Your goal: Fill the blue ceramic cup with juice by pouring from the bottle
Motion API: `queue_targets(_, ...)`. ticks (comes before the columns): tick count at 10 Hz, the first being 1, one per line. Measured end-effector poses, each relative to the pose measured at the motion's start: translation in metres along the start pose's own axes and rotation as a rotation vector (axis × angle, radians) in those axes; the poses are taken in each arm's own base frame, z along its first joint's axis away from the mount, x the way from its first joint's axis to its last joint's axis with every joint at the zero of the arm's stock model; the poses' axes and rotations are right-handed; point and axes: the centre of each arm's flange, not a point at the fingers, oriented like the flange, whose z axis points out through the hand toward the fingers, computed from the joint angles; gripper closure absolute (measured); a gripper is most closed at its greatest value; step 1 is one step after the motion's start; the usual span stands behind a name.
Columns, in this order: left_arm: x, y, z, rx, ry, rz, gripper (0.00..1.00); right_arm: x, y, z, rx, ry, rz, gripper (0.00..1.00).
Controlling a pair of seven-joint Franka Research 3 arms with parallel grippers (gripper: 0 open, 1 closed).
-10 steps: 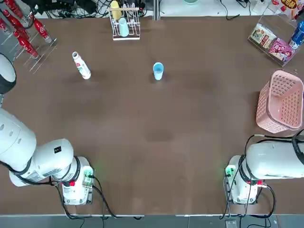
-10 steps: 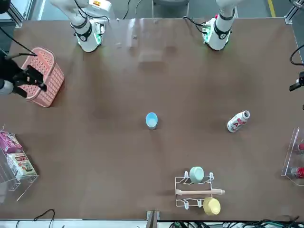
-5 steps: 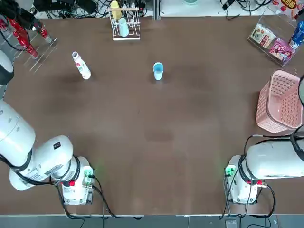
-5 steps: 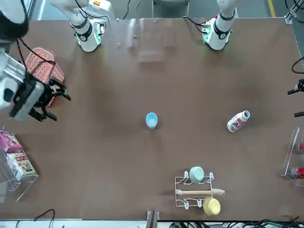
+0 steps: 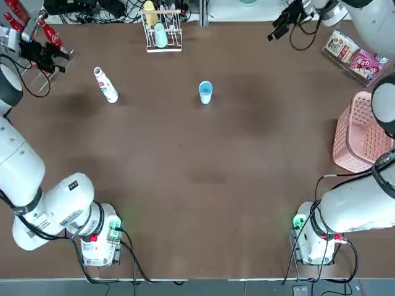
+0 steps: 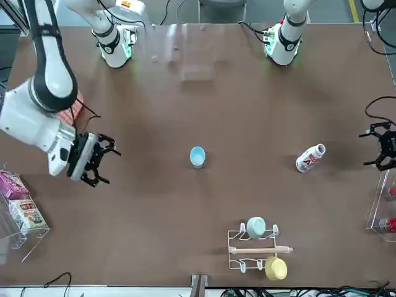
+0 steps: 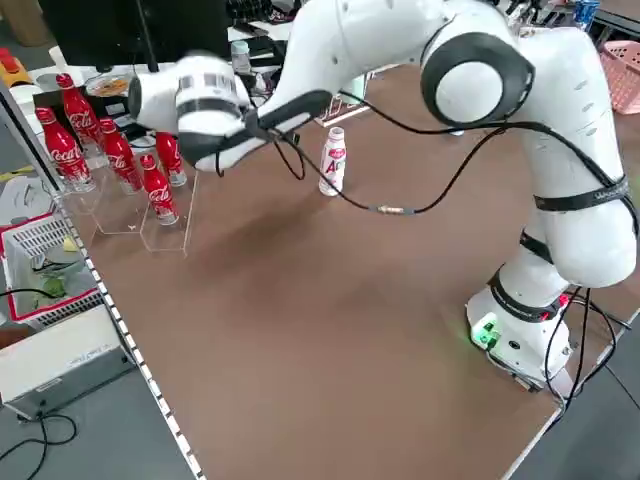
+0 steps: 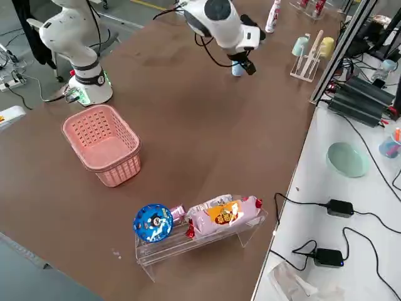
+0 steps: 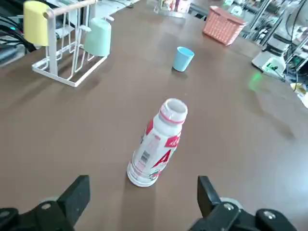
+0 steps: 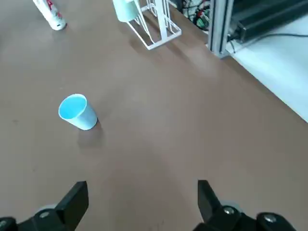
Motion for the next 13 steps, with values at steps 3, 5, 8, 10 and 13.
queue_targets(3,-0.036,-0.021,0.054,-0.053,0.155,0.101,0.03,-0.003,-0.019,0.079,0.047,0.087,-0.018,0.00)
queue_targets(5,-0.055,-0.032,0.091,-0.087,0.213,0.160,0.02,-0.018,-0.029,0.114,0.072,0.109,-0.020,0.00)
queue_targets(8,-0.078,-0.038,0.127,-0.127,0.251,0.177,0.01,-0.042,-0.041,0.152,0.105,0.206,-0.083,0.00)
queue_targets(10,-0.073,-0.041,0.138,-0.139,0.267,0.215,0.04,-0.045,-0.058,0.180,0.131,0.248,-0.121,0.00)
queue_targets(13,-0.066,-0.039,0.156,-0.167,0.295,0.270,0.07,-0.052,-0.081,0.216,0.113,0.325,-0.179,0.00)
